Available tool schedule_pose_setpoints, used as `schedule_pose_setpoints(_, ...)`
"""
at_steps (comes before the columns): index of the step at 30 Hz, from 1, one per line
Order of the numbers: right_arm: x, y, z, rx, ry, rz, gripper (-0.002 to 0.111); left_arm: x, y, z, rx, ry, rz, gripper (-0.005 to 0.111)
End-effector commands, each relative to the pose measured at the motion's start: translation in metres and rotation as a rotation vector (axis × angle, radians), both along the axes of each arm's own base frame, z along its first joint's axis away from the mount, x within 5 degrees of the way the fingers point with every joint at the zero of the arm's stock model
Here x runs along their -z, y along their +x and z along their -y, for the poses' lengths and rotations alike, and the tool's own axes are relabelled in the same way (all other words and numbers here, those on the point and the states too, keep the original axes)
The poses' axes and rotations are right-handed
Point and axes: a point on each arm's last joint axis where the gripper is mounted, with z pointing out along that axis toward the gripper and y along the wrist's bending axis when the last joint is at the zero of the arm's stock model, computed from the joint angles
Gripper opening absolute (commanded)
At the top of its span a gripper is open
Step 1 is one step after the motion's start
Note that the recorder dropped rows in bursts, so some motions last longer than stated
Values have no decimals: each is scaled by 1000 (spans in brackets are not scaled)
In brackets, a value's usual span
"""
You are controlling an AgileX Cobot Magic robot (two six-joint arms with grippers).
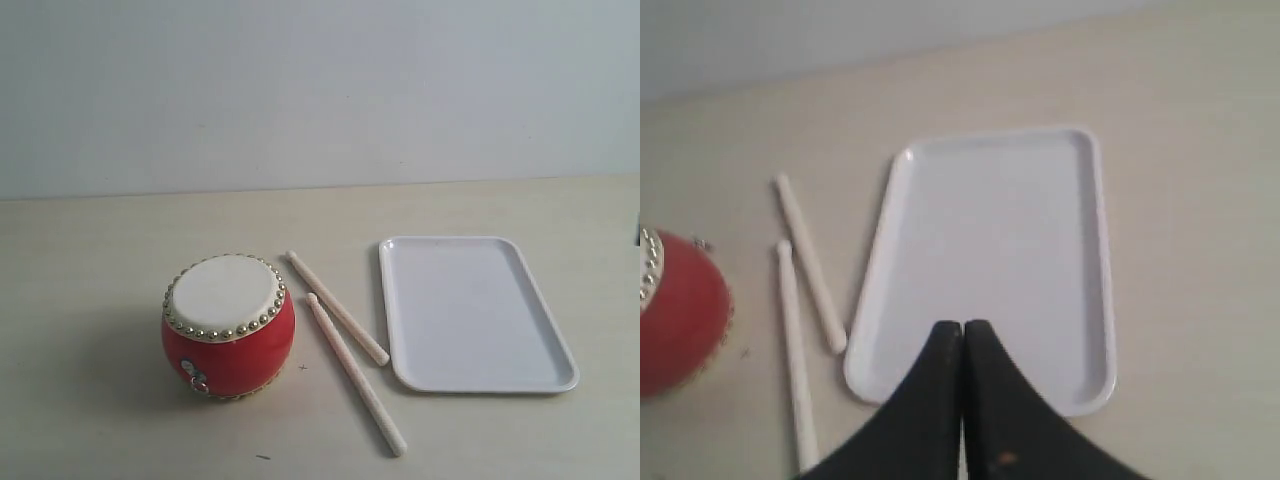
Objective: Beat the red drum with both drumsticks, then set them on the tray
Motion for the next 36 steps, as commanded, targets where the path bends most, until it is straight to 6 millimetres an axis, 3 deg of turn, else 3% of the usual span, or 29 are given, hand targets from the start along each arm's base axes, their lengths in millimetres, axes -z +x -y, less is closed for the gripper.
schedule_pose_setpoints(1, 8, 86, -34, -289, -64, -326, 0, -2, -1, 1, 8, -2, 12, 15)
schedule_pose_setpoints(3, 17, 129, -54, -407, -47, -432, 0, -2, -1, 1, 8, -2, 12, 15)
schedule_pose_setpoints(5, 21, 154, -66, -456, -93, -463, 0, -2, -1, 1, 8, -2, 12, 15)
schedule_pose_setpoints(8, 34, 183, -94, -557, -170, -526, 0, -2, -1, 1, 8, -2, 12, 15)
schedule_pose_setpoints(11, 51, 196, -120, -683, -292, -591, 1, -2, -1, 1, 8, -2, 12, 15)
schedule_pose_setpoints(16, 75, 207, -144, -773, -501, -652, 12, -2, -1, 1, 8, -2, 12, 15)
schedule_pose_setpoints(22, 89, 211, -152, -761, -429, -659, 16, -2, -1, 1, 8, -2, 12, 15)
schedule_pose_setpoints(26, 112, 211, -169, -803, -458, -653, 18, -2, -1, 1, 8, -2, 12, 15)
schedule_pose_setpoints(29, 128, 214, -182, -813, -470, -689, 25, -2, -1, 1, 8, -2, 12, 15)
schedule_pose_setpoints(36, 140, 231, -190, -801, -510, -719, 39, -2, -1, 1, 8, -2, 12, 15)
